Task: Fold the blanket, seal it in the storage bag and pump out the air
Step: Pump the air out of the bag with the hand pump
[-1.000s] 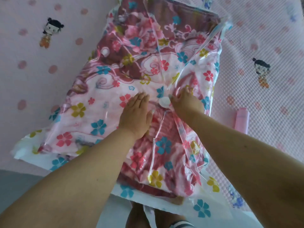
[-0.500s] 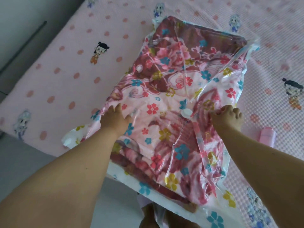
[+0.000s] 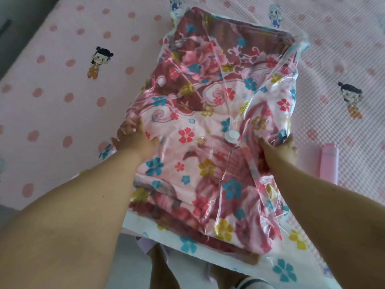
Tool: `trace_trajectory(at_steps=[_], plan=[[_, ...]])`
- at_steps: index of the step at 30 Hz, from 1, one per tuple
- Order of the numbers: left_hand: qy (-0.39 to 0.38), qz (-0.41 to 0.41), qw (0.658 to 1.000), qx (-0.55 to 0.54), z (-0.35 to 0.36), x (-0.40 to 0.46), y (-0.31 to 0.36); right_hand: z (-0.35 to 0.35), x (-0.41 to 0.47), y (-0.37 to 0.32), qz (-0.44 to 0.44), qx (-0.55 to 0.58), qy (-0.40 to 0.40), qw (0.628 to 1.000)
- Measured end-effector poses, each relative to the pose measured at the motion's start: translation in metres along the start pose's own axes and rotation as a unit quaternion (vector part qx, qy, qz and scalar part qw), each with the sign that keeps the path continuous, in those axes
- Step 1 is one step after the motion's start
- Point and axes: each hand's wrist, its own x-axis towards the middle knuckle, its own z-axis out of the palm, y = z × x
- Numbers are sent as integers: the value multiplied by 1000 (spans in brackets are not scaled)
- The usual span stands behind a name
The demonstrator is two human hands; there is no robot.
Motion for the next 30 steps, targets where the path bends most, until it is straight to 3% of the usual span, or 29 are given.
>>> trace_trajectory(at_steps=[6, 11, 19, 30], plan=[[-26, -42, 997, -56, -3, 30, -27, 13, -9, -1, 38, 70, -50, 996], [-25, -26, 999, -40, -5, 46, -56, 43, -30, -18, 15, 44, -24, 999], [-32, -43, 998, -31, -20, 54, -105, 94, -58, -58, -25, -15, -46, 999], [-23, -129, 990, -44, -47, 90, -231, 202, -111, -140, -64, -53, -116, 990]])
